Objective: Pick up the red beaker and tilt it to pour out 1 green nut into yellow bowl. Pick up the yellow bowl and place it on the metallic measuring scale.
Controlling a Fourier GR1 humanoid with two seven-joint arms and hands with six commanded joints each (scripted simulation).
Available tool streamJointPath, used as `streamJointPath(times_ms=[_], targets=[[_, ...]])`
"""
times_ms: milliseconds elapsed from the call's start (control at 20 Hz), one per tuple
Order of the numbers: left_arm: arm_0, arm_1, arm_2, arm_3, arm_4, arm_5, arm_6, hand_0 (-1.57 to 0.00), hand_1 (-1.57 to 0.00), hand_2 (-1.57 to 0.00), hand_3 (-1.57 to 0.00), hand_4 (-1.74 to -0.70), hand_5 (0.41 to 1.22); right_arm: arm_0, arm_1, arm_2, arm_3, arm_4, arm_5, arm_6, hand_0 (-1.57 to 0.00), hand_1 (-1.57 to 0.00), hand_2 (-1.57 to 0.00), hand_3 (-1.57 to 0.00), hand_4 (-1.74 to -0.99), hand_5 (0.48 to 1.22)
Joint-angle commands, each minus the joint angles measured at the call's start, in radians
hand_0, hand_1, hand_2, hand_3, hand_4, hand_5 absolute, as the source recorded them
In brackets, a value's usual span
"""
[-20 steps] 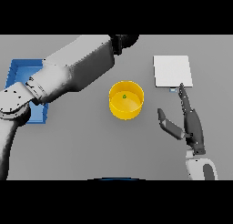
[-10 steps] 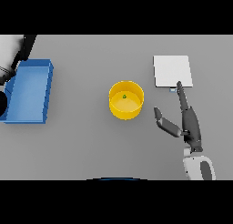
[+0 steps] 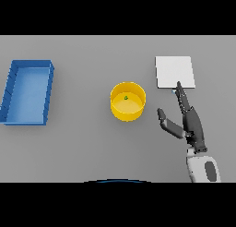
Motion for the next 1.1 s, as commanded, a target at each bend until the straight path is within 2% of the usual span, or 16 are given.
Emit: streamJointPath(times_ms=[0, 150, 350, 500, 650, 800, 900, 1000, 1050], targets=[[0.03, 0.002, 0.019, -0.02, 0.039, 0.028, 0.033, -1.57, -1.57, -1.57, -1.55, -1.74, 1.221, 0.001, 0.002, 0.003, -0.004, 0.004, -0.003, 0.001, 0.0, 0.0, 0.0, 0.0, -1.157, 0.666], [0.148, 0.035, 0.046, -0.118, 0.138, 0.079, 0.07, -1.57, -1.57, -1.57, -1.49, -1.74, 1.221, 0.019, -0.002, 0.013, -0.007, 0.021, -0.004, -0.026, 0.0, 0.0, 0.0, 0.0, -1.181, 0.687], [0.359, 0.081, 0.065, -0.364, 0.27, 0.164, 0.179, -1.57, -1.57, -1.57, -1.37, -1.74, 1.221, 0.006, -0.014, 0.01, -0.012, 0.034, -0.011, -0.002, 0.0, 0.0, 0.0, 0.0, -1.194, 0.703], [0.511, 0.123, 0.058, -0.579, 0.34, 0.262, 0.254, -1.57, -1.57, -1.57, -1.38, -1.74, 1.221, -0.021, -0.021, 0.002, 0.007, 0.034, -0.012, 0.018, 0.0, 0.0, 0.0, 0.0, -1.207, 0.708], [0.63, 0.149, 0.034, -0.74, 0.385, 0.348, 0.309, -1.57, -1.57, -1.57, -1.4, -1.74, 1.221, -0.001, -0.02, 0.008, 0.007, 0.042, -0.012, -0.006, 0.0, 0.0, 0.0, 0.0, -1.201, 0.696], [0.711, 0.165, 0.003, -0.836, 0.414, 0.414, 0.353, -1.57, -1.57, -1.57, -1.38, -1.74, 1.221, -0.002, -0.008, 0.008, 0.023, 0.04, -0.019, -0.017, 0.0, 0.0, 0.0, 0.0, -1.186, 0.687], [0.756, 0.188, -0.015, -0.898, 0.442, 0.434, 0.376, -1.57, -1.57, -1.57, -1.38, -1.74, 1.076, 0.0, -0.003, 0.015, 0.003, 0.036, -0.014, -0.006, 0.0, 0.0, 0.0, 0.0, -1.17, 0.683], [0.767, 0.193, -0.038, -0.918, 0.491, 0.4, 0.383, -1.57, -1.57, -1.57, -1.37, -1.73, 0.955, 0.003, -0.011, 0.008, 0.005, 0.028, -0.009, -0.007, 0.0, 0.0, 0.0, 0.0, -1.168, 0.679], [0.769, 0.221, -0.06, -0.941, 0.512, 0.364, 0.384, -1.57, -1.57, -1.57, -1.41, -1.66, 0.888, -0.006, -0.009, 0.009, 0.006, 0.033, -0.014, 0.003, 0.0, 0.0, 0.0, 0.0, -1.165, 0.678]])
